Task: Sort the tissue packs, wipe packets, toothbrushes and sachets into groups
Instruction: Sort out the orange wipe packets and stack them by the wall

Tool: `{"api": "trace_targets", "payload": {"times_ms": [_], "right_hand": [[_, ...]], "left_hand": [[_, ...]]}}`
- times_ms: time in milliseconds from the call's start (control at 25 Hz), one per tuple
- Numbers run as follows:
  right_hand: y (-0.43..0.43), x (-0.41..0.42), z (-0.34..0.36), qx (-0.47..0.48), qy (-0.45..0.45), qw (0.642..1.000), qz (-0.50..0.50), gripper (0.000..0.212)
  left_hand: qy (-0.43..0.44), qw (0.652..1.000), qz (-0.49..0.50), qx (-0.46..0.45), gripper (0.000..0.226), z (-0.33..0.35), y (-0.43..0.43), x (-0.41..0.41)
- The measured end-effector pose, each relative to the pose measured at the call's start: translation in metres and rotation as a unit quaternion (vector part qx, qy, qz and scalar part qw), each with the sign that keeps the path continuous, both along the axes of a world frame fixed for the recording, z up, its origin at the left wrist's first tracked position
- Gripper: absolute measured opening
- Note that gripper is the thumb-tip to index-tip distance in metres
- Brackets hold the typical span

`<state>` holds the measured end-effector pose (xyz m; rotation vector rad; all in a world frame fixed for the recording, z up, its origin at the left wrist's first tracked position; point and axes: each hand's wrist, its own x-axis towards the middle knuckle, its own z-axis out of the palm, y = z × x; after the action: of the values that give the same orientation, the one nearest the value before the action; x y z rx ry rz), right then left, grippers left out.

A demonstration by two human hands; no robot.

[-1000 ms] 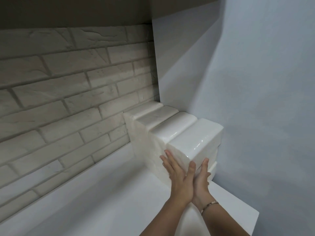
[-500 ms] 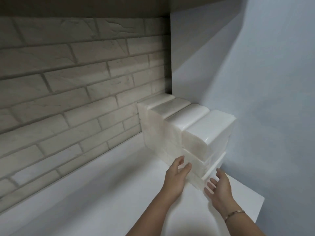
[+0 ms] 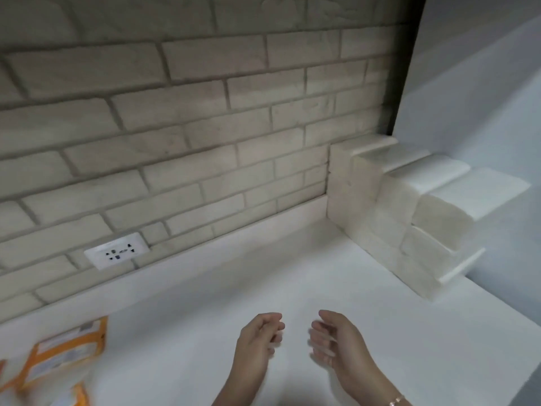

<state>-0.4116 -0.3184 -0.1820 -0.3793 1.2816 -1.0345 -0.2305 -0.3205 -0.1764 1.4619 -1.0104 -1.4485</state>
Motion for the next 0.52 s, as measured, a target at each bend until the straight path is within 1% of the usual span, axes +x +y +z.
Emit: {"api": "trace_targets", "payload": {"times_ms": [80,120,200,280,360,440,520], "right_hand": [[0.008,0.046,0.001,-0.033,0.018,0.998,0.053,0.039],[0.014,0.072,0.002,-0.042,0.028,0.996,0.079,0.041],[0.027,0.126,-0.002,-0.047,0.039,0.990,0.124,0.035],[0.042,0.176,-0.007,-0.052,0.049,0.983,0.168,0.024],[0.053,0.216,-0.013,-0.055,0.067,0.973,0.214,0.016],[0.062,0.251,-0.020,-0.055,0.081,0.962,0.254,0.021],[0.071,0.287,-0.025,-0.048,0.084,0.951,0.294,0.023]], "left_hand": [[-0.007,0.999,0.032,0.018,0.033,-0.013,0.022,0.050],[-0.012,0.998,0.055,0.023,0.033,-0.019,0.034,0.078],[-0.026,0.993,0.114,0.033,0.029,-0.031,0.059,0.134],[-0.040,0.985,0.164,0.041,0.015,-0.043,0.085,0.187],[-0.035,0.980,0.192,0.044,0.013,-0.054,0.107,0.228],[-0.011,0.973,0.226,0.039,0.015,-0.063,0.129,0.259],[-0.021,0.964,0.262,0.041,0.015,-0.066,0.152,0.285]]}}
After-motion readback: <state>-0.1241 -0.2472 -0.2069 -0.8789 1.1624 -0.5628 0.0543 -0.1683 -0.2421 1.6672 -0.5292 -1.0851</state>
